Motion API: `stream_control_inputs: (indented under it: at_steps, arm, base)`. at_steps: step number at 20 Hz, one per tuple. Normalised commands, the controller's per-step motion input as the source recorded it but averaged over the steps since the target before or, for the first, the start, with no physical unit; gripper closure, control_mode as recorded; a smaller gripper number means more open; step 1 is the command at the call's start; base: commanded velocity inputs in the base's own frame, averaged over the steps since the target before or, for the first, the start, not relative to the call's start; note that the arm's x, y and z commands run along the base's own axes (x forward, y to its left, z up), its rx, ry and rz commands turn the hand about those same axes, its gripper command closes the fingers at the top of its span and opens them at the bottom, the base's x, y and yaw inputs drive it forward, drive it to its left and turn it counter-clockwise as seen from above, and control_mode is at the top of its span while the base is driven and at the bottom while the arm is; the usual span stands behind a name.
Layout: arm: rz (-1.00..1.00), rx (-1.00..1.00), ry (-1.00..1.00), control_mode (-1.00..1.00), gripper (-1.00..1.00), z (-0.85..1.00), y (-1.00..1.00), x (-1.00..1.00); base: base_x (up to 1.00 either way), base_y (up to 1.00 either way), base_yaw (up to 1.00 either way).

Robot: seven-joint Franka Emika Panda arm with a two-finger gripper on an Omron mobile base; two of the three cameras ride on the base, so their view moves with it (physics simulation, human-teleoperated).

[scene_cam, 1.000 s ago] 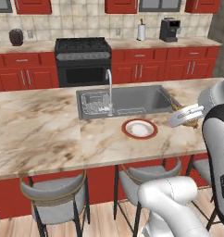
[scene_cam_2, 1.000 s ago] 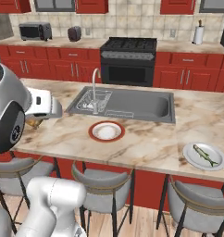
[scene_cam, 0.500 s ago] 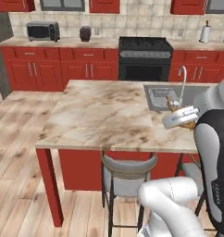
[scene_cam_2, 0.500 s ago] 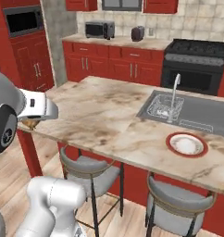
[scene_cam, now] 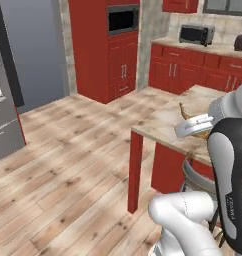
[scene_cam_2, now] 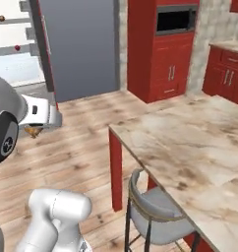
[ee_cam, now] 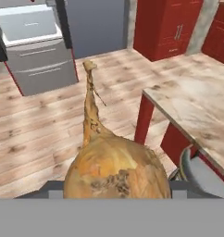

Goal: Transport the fish and onion to the fridge. Place the fish on the rack containing meat and place the onion on the rack containing the vegetable, ensuring meats and vegetables are on different racks.

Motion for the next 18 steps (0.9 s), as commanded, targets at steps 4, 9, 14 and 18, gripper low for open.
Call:
stream_control_inputs:
  at_steps: [4,9,14,18]
  arm:
    - [0.0,0.0,0.0,1.0,1.0,0.0,0.0,0.0]
    - [0.0,0.0,0.0,1.0,1.0,0.0,0.0,0.0]
    - [0.0,0.0,0.0,1.0,1.0,0.0,0.0,0.0]
    - [0.0,0.0,0.0,1.0,1.0,0.0,0.0,0.0]
  base:
    - [0.01,0.0,1.0]
    - [0.74,0.01,0.74]
    - [1.0,-0.12,0.31]
    - [1.0,-0.04,0.06]
